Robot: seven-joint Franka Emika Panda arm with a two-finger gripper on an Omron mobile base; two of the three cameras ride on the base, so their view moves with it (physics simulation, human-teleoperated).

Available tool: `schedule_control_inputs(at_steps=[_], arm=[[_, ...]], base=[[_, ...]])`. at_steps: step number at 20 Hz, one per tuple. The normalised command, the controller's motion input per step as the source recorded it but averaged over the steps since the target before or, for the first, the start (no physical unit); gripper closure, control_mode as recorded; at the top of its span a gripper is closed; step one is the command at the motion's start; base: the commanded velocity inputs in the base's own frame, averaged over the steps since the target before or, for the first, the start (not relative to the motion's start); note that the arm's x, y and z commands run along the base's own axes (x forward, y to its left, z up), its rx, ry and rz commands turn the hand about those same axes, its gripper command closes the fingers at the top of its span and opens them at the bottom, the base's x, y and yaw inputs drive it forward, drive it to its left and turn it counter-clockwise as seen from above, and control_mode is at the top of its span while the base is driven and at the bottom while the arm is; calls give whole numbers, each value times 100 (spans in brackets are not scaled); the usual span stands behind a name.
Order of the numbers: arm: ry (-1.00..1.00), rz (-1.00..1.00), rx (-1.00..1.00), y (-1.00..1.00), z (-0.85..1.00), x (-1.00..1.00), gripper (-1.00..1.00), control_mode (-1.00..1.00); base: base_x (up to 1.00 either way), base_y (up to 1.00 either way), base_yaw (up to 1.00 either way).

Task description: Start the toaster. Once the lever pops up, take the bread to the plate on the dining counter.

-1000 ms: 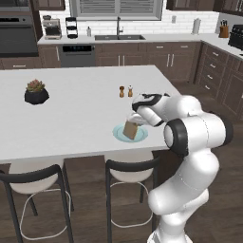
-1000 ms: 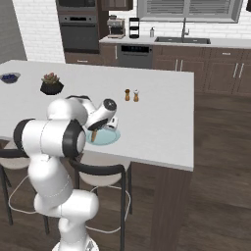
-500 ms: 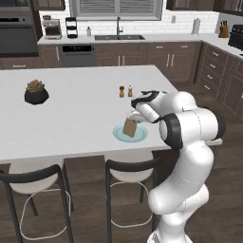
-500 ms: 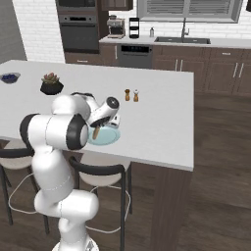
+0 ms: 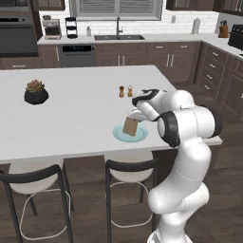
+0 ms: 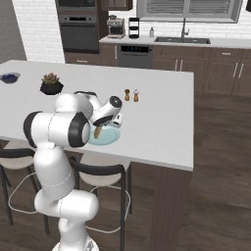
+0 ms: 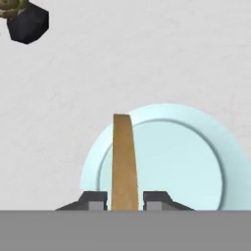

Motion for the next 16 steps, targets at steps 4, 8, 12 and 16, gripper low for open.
schedule_control_inputs(at_steps=[4,8,12,16], arm=[[-1,0,0,0,0,3,-100,-100],[0,0,0,-9,0,-3,-100,-100],[-4,0,0,-14,1,0,-100,-100],[-7,0,0,-17,6,4,-100,-100]], base=[[0,0,0],[0,0,0],[0,0,0],[0,0,0]])
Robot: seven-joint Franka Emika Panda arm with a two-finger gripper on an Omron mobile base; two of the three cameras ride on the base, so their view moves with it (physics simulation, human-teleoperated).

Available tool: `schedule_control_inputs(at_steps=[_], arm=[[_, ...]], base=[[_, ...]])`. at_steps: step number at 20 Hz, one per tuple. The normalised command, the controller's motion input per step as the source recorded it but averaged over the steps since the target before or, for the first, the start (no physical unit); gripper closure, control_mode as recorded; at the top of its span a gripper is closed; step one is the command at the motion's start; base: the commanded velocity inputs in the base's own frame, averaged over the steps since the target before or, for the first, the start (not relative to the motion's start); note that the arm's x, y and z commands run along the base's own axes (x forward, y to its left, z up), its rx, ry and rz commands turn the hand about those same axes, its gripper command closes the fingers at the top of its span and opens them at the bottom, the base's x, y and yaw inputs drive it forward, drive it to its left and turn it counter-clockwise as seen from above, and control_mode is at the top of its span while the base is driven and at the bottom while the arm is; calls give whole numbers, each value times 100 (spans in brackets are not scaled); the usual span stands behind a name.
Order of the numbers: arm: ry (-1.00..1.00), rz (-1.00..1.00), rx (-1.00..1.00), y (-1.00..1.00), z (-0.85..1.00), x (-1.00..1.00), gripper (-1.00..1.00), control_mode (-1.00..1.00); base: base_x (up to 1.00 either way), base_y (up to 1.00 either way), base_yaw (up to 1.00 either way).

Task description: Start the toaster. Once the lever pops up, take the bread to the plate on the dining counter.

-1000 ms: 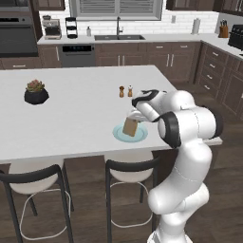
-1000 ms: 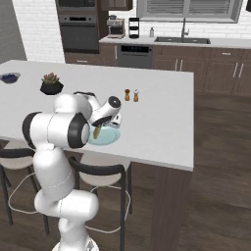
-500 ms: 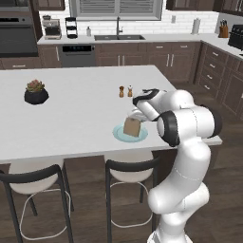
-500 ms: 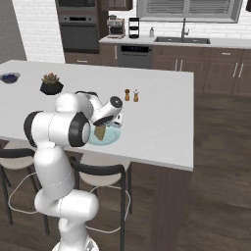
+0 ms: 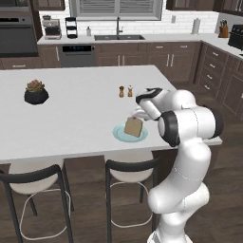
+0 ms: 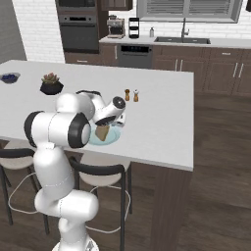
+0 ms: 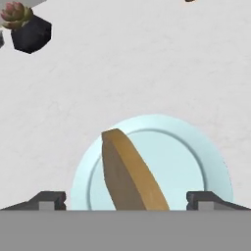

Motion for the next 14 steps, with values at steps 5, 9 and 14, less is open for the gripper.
schedule_control_inputs(at_steps=[5,9,14], arm=[[-10,0,0,-7,1,1,-100,-100],[-11,0,0,-3,35,0,-100,-100],[-24,0,0,-13,88,-32,-100,-100]], base=[[0,0,0],[0,0,0],[0,0,0]])
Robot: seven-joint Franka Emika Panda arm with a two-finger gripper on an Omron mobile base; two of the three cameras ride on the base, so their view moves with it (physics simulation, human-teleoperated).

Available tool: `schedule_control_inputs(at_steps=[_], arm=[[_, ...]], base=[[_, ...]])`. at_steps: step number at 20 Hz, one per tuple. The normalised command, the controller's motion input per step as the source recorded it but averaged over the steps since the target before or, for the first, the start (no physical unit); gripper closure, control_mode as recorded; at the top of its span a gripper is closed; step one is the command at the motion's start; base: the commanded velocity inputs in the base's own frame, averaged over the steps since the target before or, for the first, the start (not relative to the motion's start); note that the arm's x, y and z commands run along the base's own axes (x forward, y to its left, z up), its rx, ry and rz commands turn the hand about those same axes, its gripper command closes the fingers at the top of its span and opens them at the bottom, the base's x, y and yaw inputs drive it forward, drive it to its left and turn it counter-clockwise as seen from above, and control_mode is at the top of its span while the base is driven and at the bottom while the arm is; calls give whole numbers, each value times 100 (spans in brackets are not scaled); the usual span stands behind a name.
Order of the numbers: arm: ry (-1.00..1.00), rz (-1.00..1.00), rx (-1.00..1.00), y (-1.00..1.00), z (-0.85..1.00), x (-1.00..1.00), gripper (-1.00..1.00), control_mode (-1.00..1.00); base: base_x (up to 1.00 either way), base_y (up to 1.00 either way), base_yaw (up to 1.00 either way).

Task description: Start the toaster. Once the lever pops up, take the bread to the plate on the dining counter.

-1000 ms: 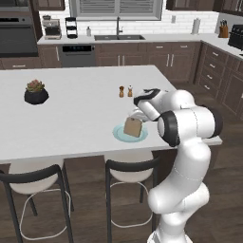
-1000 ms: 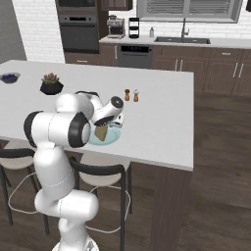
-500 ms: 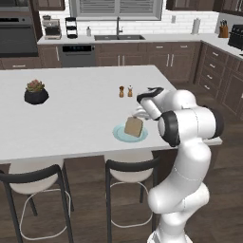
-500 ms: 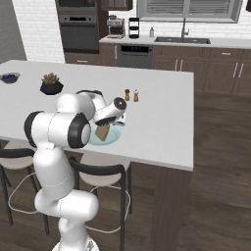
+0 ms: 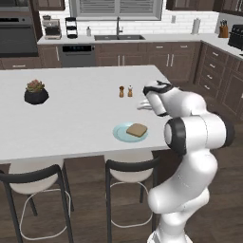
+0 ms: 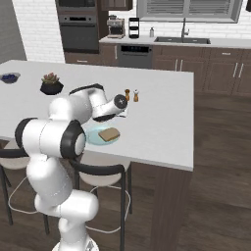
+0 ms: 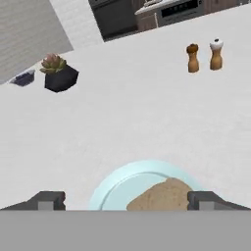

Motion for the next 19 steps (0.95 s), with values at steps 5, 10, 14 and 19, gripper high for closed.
schedule_control_inputs(at_steps=[5,10,14,19], arm=[[-16,0,0,-26,95,-83,-100,-100],[-1,1,-1,-32,87,-100,-100,-100],[0,6,-7,-35,73,-100,-100,-100],[0,9,-15,-19,95,-100,-100,-100]], base=[[0,0,0],[0,0,0],[0,0,0],[0,0,0]])
